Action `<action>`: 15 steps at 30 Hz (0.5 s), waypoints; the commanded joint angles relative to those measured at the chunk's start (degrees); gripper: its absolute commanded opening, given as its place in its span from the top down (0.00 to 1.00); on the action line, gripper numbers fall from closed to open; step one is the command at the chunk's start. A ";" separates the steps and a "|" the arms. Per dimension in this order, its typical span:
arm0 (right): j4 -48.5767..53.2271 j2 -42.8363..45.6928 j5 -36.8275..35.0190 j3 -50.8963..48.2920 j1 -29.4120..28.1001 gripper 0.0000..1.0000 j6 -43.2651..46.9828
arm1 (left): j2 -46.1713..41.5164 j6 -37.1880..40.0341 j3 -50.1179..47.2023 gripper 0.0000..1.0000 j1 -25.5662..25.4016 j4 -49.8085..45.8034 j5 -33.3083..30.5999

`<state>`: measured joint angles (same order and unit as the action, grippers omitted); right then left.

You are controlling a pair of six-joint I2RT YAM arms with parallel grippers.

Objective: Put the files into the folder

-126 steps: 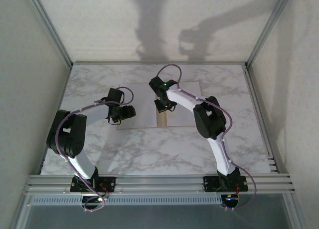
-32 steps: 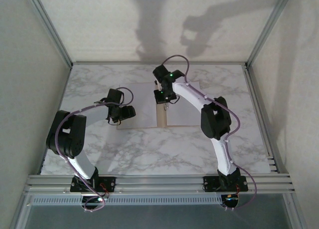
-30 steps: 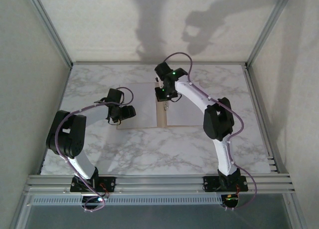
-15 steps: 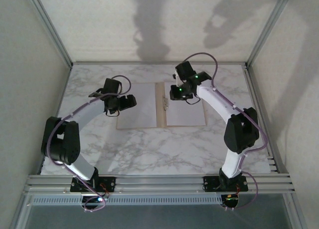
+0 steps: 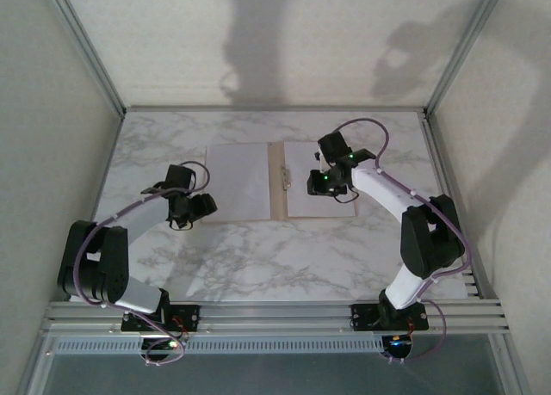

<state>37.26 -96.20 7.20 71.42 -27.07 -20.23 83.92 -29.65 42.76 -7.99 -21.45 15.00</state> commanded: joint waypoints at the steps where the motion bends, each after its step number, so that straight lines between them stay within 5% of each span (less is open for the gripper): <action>1: -2.16 0.17 0.89 -1.08 0.24 0.71 -1.40 | -2.91 -1.57 -2.12 0.35 0.49 2.37 3.17; 9: -3.08 -0.80 1.45 -2.16 0.22 0.71 -2.17 | -3.24 -2.77 -5.75 0.49 0.65 5.46 6.12; 15: -2.54 -0.28 0.98 -2.60 0.24 0.71 -1.93 | -2.27 -2.94 -6.78 0.51 1.53 7.11 6.27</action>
<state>34.87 -96.23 7.77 69.84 -27.07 -21.71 81.73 -31.77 37.15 -7.40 -16.36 20.18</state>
